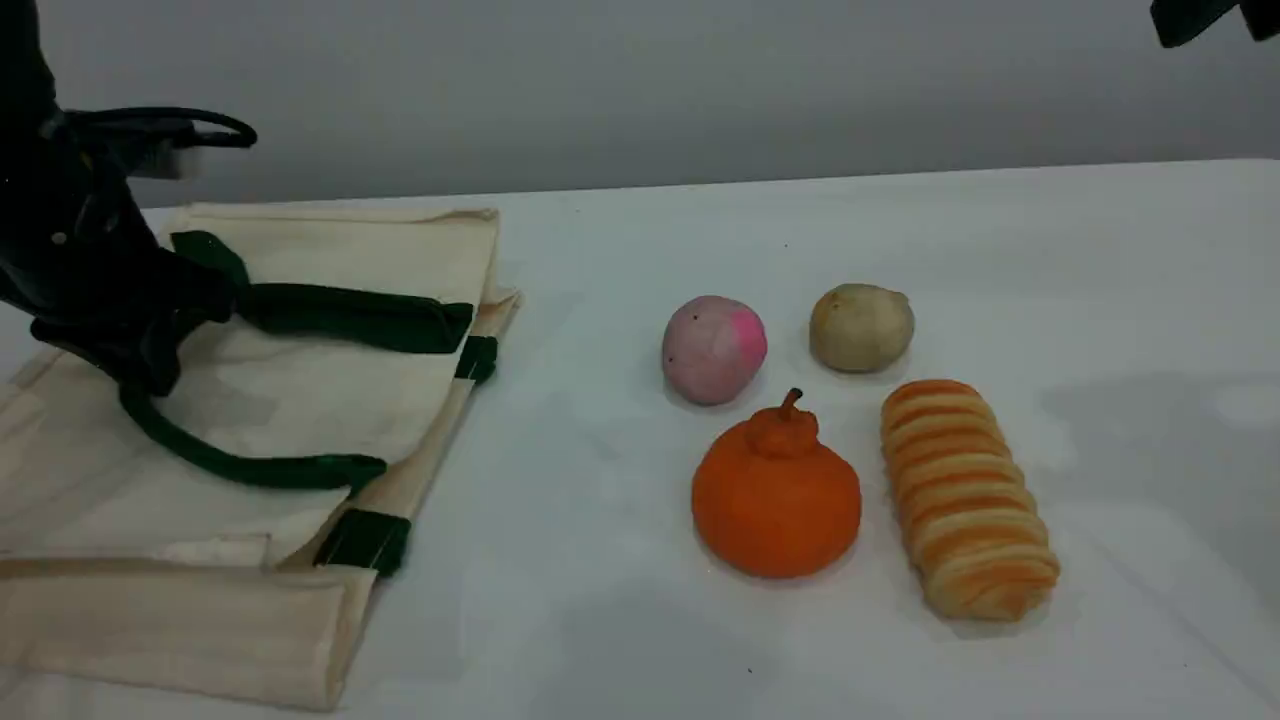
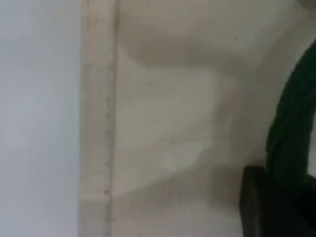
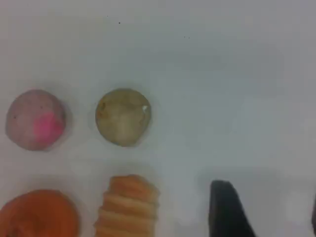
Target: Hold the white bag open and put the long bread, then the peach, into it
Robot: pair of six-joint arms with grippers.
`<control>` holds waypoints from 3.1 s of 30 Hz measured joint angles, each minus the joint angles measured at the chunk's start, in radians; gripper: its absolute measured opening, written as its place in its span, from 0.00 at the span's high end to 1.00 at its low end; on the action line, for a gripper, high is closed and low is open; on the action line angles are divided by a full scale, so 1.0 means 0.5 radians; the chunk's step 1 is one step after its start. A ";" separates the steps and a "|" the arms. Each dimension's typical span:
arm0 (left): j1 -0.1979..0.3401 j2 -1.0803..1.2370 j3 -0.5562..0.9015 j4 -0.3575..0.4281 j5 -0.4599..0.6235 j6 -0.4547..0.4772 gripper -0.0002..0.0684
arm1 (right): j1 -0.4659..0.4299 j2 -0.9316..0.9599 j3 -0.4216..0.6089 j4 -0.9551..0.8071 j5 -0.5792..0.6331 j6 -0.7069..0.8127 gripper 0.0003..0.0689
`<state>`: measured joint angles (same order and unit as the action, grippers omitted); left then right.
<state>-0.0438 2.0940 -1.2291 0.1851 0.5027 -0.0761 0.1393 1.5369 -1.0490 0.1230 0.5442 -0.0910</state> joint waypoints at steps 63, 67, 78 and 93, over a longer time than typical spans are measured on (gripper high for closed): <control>-0.040 -0.759 -1.356 -1.523 1.438 1.738 0.86 | 0.002 0.343 0.006 0.093 0.306 -0.045 0.52; -0.109 -0.759 -1.356 -1.520 1.437 1.754 0.86 | 0.002 0.480 0.006 0.178 0.274 -0.047 0.52; -0.122 -0.759 -1.356 -1.524 1.437 1.757 0.86 | 0.254 0.786 0.006 0.242 0.087 -0.091 0.35; -0.122 -0.759 -1.356 -1.526 1.437 1.757 0.86 | 0.380 0.968 0.006 0.337 -0.127 -0.091 0.21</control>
<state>-0.1048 1.7146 -1.9073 -0.5780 1.2209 0.8023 0.3294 2.0211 -1.0462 0.2917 0.4806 -0.1363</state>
